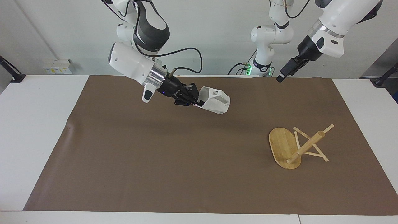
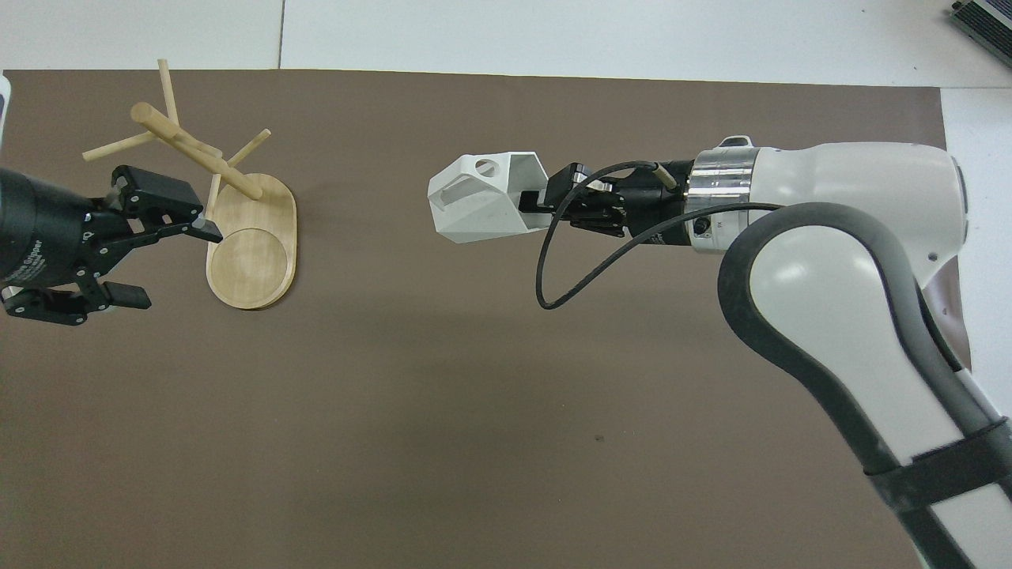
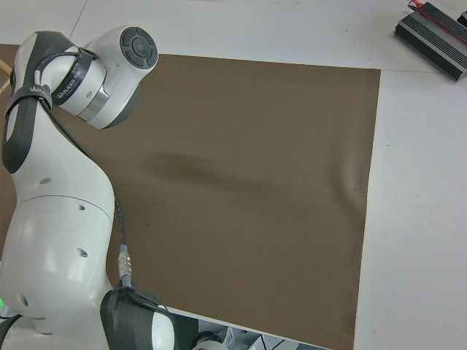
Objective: Hang cup on rack
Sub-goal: 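Carry the cup toward the left gripper while the left gripper reaches it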
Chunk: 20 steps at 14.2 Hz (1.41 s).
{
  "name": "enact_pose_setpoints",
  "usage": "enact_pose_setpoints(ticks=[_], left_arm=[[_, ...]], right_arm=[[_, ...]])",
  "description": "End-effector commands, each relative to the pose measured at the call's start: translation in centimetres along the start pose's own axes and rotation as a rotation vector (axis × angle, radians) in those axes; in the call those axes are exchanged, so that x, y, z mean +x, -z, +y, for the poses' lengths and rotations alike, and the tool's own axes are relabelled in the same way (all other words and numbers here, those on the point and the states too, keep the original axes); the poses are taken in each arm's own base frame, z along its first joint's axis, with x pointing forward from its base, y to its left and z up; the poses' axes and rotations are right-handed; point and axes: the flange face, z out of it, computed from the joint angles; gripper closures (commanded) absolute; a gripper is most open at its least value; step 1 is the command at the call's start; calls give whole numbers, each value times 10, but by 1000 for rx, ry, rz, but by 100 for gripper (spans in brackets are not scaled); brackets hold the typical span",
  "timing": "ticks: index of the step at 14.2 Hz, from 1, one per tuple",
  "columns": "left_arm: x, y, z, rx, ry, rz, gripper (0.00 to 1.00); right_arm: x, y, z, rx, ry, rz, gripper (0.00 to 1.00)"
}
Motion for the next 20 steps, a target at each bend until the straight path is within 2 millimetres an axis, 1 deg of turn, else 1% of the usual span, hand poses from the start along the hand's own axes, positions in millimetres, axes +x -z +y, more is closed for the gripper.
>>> enact_pose_setpoints(ticks=[1,2,3,4,6,7,9,12,13,14,20], left_arm=[[3,-12,14,-75,237,-51,0],[-1,-26,26,-65,307,-89,0],[1,-37,34,-57,382,-116,0],[7,-43,40,-59,458,-140,0],[23,-56,51,-69,608,-217,0],[31,-65,58,-64,671,-246,0],[48,-84,71,-44,762,-292,0],[56,-94,73,-40,798,-348,0],[59,-100,73,-26,803,-355,0],[59,-100,72,-26,806,-364,0],[44,-102,65,76,805,-408,0]], right_arm=[[-7,-14,-11,29,-36,30,100],[-11,-18,-15,32,-34,35,100],[-12,-20,-17,34,-40,44,100],[-15,-25,-20,37,-45,39,100],[-22,-31,-31,49,-56,54,100],[-28,-40,-35,55,-63,57,100],[-33,-46,-40,62,-66,70,100],[-41,-51,-49,71,-54,57,100],[-42,-51,-52,74,-57,57,100],[-44,-53,-53,75,-56,52,100],[-59,-64,-64,86,-59,44,100]])
